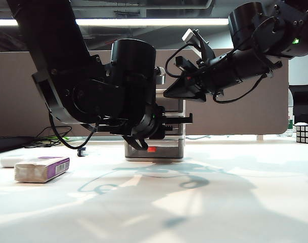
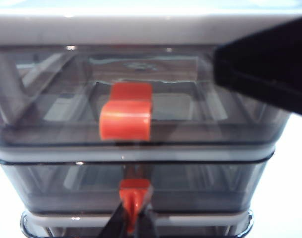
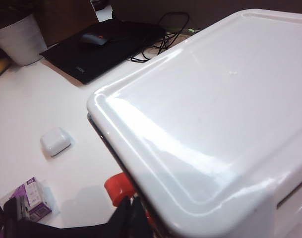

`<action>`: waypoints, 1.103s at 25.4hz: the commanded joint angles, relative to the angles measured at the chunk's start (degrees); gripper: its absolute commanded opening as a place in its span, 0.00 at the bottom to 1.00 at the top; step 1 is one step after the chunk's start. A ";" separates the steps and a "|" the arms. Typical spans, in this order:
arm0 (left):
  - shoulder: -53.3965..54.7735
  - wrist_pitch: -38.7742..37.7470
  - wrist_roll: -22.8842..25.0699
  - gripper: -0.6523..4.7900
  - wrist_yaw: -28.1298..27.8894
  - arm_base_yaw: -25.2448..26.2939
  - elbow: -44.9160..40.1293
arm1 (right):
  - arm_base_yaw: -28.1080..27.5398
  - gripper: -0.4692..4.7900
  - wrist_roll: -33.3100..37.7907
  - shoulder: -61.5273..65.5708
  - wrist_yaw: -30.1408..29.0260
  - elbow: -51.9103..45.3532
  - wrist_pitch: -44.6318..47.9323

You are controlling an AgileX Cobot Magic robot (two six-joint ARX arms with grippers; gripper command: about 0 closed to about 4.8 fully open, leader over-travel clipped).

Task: Open the second layer of the drawer on the table, pick up a pack of napkins on the table and put it in, and finally close the drawer.

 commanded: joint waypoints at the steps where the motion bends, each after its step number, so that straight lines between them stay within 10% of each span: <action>1: -0.52 -0.90 -0.46 0.11 0.09 -0.11 -1.18 | -0.07 0.08 -0.20 0.39 3.43 0.20 0.50; 8: -5.44 -0.83 -7.93 0.11 1.14 -0.68 -9.68 | -0.11 0.08 -0.20 0.39 3.76 0.22 0.81; 28: -14.47 -4.24 -7.91 0.11 -1.68 -7.15 -21.00 | 0.00 0.08 -0.15 0.39 3.52 0.22 0.31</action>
